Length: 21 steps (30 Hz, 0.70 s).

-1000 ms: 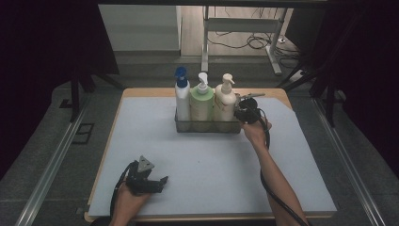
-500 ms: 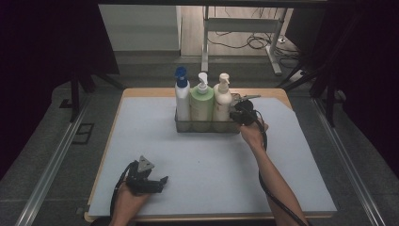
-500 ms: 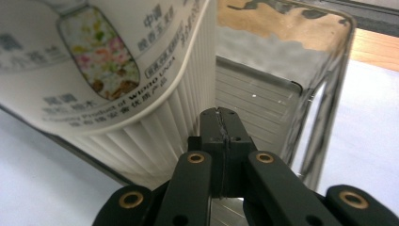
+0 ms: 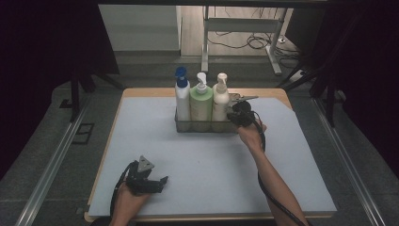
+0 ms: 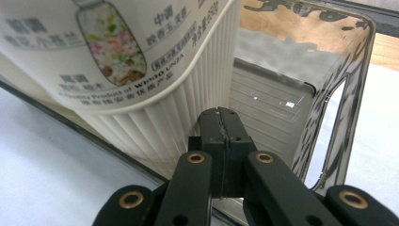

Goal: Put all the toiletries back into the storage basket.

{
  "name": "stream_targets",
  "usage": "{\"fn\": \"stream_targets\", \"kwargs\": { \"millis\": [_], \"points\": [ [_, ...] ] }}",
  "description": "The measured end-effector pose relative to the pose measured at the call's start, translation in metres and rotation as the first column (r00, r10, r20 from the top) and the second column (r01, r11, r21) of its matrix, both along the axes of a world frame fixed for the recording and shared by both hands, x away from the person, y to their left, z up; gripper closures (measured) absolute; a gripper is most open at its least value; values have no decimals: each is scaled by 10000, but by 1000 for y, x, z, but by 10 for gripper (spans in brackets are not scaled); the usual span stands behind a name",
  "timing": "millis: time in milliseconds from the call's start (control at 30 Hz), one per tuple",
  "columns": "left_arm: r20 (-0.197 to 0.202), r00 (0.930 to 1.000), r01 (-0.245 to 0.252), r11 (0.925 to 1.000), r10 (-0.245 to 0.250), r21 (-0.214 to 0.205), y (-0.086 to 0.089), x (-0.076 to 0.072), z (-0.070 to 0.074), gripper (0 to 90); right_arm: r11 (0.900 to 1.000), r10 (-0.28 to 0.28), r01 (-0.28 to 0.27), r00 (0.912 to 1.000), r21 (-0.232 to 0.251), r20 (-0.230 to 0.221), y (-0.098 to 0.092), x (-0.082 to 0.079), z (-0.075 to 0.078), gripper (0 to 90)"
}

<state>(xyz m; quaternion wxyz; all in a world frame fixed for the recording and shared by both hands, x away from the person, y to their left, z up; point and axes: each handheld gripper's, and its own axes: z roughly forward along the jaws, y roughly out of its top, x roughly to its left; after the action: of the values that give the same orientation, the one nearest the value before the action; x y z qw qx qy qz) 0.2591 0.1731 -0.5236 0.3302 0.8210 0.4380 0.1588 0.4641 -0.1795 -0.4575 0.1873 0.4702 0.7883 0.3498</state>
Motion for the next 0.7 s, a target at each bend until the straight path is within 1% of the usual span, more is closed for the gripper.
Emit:
{"fn": "stream_targets", "kwargs": {
  "millis": [100, 500, 567, 700],
  "points": [
    [0, 10000, 1, 10000, -1, 1, 0, 0, 0, 121, 9999, 14, -13, 10000, -134, 53, 2, -2, 1, 898],
    [2, 10000, 2, 10000, -2, 7, 0, 0, 0, 121, 9999, 109, -109, 9999, -48, -31, 0, -3, 0, 892],
    [4, 10000, 1, 10000, -1, 7, 0, 0, 0, 121, 9999, 71, -71, 10000, -147, 2, -1, -3, 0, 854],
    [5, 10000, 2, 10000, -2, 6, 0, 0, 0, 121, 9999, 107, -107, 9999, -74, 16, -4, -4, 1, 808]
  ]
}}
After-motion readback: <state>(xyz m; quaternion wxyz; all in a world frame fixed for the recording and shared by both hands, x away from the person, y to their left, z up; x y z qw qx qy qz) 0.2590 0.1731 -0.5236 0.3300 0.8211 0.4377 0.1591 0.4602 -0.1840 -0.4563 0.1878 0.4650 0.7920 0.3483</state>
